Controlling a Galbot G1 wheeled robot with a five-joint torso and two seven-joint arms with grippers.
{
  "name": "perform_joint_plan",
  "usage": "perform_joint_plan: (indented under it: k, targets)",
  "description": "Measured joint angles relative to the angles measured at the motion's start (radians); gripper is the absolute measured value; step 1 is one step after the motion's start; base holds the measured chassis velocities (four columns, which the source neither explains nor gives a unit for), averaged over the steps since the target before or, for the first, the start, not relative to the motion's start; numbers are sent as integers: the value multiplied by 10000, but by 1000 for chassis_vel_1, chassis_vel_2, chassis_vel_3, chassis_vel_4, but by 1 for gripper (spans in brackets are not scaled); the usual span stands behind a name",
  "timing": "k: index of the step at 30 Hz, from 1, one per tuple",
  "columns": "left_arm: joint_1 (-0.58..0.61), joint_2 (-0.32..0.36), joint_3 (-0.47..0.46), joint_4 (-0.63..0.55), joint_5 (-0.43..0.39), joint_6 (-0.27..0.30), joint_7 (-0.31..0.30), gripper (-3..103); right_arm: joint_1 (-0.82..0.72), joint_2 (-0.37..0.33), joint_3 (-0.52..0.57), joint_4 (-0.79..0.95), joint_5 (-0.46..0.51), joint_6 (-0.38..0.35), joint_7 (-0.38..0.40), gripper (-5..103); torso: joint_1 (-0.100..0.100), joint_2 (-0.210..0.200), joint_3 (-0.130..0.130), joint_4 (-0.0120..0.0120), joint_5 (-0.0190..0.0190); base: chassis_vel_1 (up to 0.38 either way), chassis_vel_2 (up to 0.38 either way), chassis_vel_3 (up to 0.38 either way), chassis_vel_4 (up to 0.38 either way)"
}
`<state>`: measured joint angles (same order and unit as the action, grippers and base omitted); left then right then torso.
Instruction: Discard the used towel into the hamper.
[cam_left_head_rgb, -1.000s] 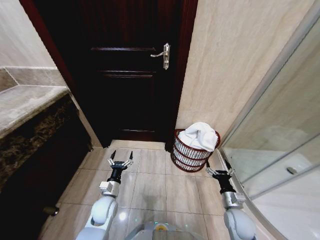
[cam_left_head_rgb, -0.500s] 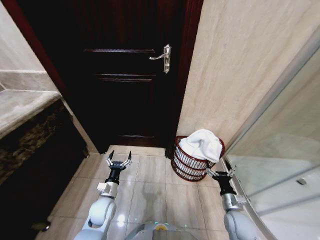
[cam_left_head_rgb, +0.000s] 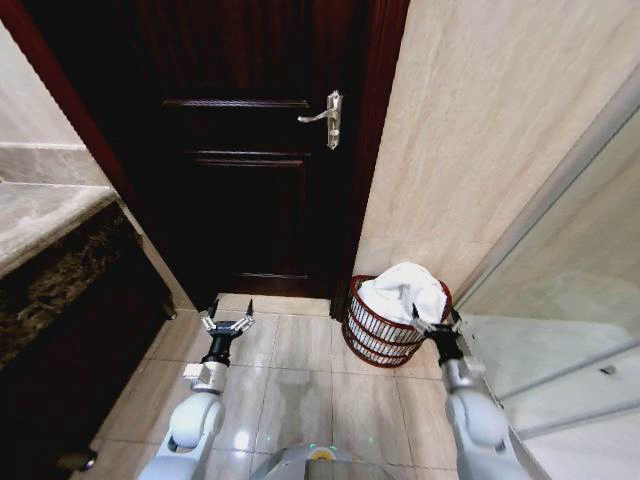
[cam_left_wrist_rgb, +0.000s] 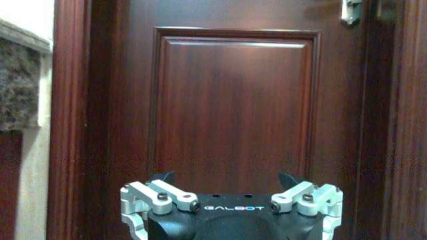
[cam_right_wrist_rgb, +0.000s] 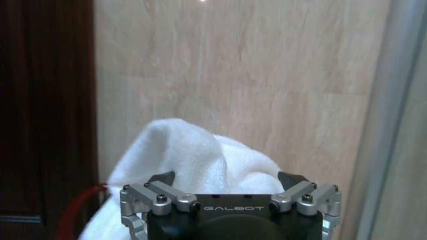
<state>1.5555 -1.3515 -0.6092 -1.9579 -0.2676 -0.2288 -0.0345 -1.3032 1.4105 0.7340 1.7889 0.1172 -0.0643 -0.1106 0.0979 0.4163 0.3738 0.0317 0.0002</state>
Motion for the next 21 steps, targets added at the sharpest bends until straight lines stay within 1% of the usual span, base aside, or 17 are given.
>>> perform_joint_plan:
  k: [2, 3, 5, 6, 8, 10, 11, 12, 15, 17, 18, 21]
  targets:
    - [-11, -112, -173, -78, 213, 89, -1, 100, 878, -372, -261, -694, 21, -372, -94, 100, 3, 1, 1, 0, 0, 0, 0, 0, 0]
    - [-11, -112, -173, -78, 213, 89, -1, 100, 878, -372, -261, -694, 21, -372, -94, 100, 3, 1, 1, 0, 0, 0, 0, 0, 0]
    - [-72, -258, -323, -159, 399, 128, 1, 100, 1412, -645, -587, -1022, 51, -781, -87, 100, 4, 2, 2, -1, -1, 0, 0, 0, 0]
    - [-72, -258, -323, -159, 399, 128, 1, 100, 1412, -645, -587, -1022, 51, -781, -87, 100, 4, 2, 2, -1, -1, 0, 0, 0, 0]
    - [-70, -454, -455, -309, 476, 226, 0, 100, 1662, -830, -855, -1022, 239, -1547, 177, 100, 4, 5, 3, -1, -2, 0, 0, 0, 0]
    - [-31, -550, -522, -398, 515, 269, 0, 100, 1694, -951, -1008, -899, 518, -2094, 381, 100, 3, 6, 3, -4, -1, 0, 0, 0, 0]
    - [14, -628, -588, -457, 558, 293, 0, 100, 1754, -1142, -1126, -837, 827, -2630, 465, 100, 3, 8, 2, -3, -1, 0, 0, 0, 0]
    - [14, -628, -588, -457, 558, 293, 0, 100, 1754, -1142, -1126, -837, 827, -2630, 465, 100, 3, 8, 2, -3, -1, 0, 0, 0, 0]
    - [26, -767, -708, -478, 702, 311, 4, 100, 2115, -1542, -1283, -1150, 1243, -3453, 327, 100, 3, 10, 3, -4, -3, 0, 0, 0, 0]
    - [19, -780, -734, -487, 706, 323, 4, 100, 2182, -1604, -1315, -1234, 1322, -3575, 315, 100, 3, 10, 4, -3, -1, 0, 0, 0, 0]
    - [-30, -803, -807, -504, 708, 365, 4, 100, 2348, -1745, -1370, -1422, 1536, -3845, 280, 100, 3, 10, 5, -3, -1, 0, 0, 0, 0]
    - [-91, -807, -896, -502, 696, 386, 5, 100, 2518, -1858, -1438, -1644, 1675, -3940, 236, 100, 4, 10, 5, -3, -3, 0, 0, 0, 0]
